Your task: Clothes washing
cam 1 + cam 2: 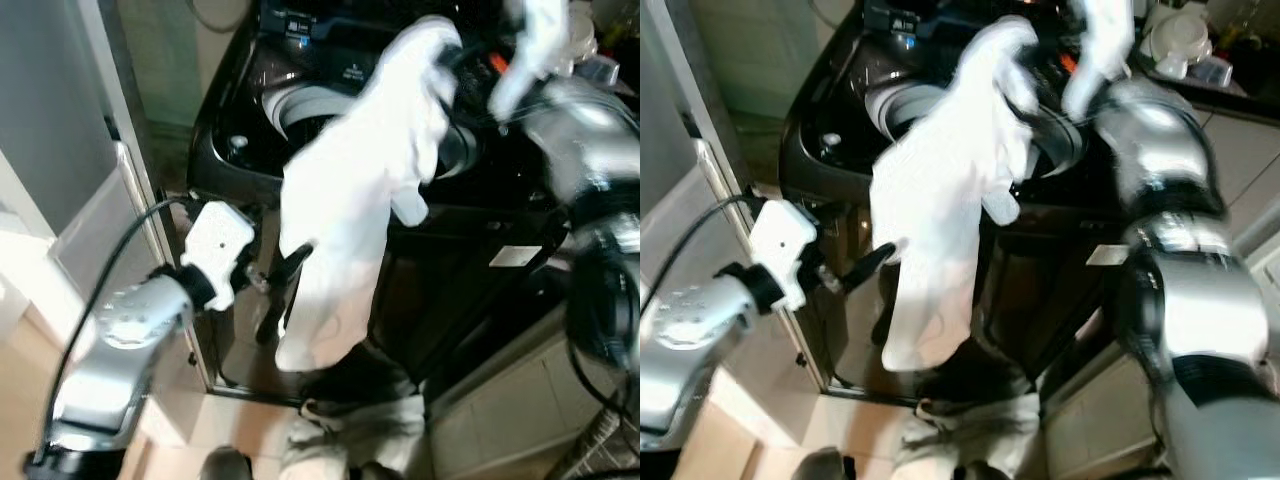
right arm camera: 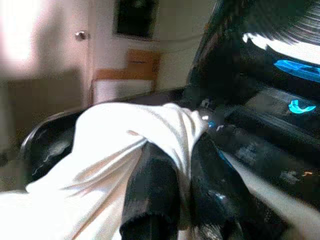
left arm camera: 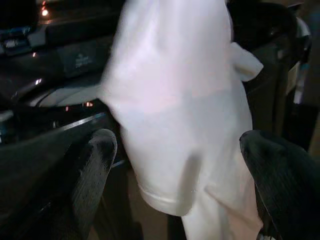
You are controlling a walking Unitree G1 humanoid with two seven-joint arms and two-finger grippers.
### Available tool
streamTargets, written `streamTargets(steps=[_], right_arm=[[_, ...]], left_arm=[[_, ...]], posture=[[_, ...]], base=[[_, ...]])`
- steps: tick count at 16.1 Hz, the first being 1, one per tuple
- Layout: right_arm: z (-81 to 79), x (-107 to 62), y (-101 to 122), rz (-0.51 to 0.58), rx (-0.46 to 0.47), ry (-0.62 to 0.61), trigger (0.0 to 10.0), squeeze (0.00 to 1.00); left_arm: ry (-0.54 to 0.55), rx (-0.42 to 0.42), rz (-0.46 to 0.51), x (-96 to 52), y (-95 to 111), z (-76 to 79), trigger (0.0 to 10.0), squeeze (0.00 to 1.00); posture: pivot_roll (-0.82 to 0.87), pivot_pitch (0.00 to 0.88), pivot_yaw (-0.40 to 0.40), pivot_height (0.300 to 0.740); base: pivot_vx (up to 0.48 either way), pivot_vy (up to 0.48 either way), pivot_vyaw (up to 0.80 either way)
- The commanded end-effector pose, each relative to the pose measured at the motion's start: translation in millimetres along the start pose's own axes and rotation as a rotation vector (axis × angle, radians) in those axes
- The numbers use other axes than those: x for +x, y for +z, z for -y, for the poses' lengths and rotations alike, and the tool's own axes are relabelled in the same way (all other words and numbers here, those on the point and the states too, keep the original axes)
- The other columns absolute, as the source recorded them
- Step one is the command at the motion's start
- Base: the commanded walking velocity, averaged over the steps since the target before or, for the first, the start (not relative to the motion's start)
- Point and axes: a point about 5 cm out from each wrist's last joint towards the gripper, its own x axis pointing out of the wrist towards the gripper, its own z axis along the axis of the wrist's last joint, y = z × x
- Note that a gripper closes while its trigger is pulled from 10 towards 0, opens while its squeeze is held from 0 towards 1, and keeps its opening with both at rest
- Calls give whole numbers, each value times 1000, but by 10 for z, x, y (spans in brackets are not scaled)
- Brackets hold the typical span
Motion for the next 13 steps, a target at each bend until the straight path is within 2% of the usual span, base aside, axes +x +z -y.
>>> streamTargets(steps=[1, 3, 5, 7, 9, 10, 11, 12, 13], right_arm=[[-39, -81, 39, -11, -24, 81, 10000, 0], [-285, -283, -288, -113, 15, 188, 10000, 0], [-558, -373, -503, -145, 92, 246, 10000, 0], [-692, -334, -591, -49, 259, 157, 10000, 0], [-930, -362, -723, -60, 315, 168, 10000, 0], [-972, -374, -748, -62, 322, 158, 10000, 0], [-963, -366, -809, -57, 337, 96, 10000, 0], [-945, -343, -891, -55, 351, -4, 10000, 0], [-951, -330, -931, -62, 348, -36, 10000, 0]], left_arm=[[-41, -6, 25, -28, 63, 22, 10000, 0], [-67, 7, 73, -41, 141, -1, 10000, 0], [-40, -16, 111, 54, 187, 25, 10000, 0], [135, -140, 123, 187, 161, 20, 10000, 0], [291, -236, 150, 239, 139, 65, 10000, 0], [337, -240, 153, 247, 134, 71, 10000, 0], [378, -252, 143, 258, 93, 69, 10000, 0], [441, -223, 115, 260, 33, 30, 10000, 0], [463, -206, 108, 256, 16, 3, 10000, 0]], posture=[[58, 0, -82, 731], [35, 0, -67, 731], [22, 0, -62, 731], [15, 0, -57, 731], [11, 0, -54, 731], [11, 0, -54, 731], [8, 0, -53, 731], [8, 0, -54, 731], [9, 0, -54, 731]], base=[[0, 0, 0], [0, 0, 0], [0, 0, 0], [0, 0, 0], [0, 0, 0], [0, 0, 0], [0, 0, 0], [0, 0, 0], [-296, 0, 0]])
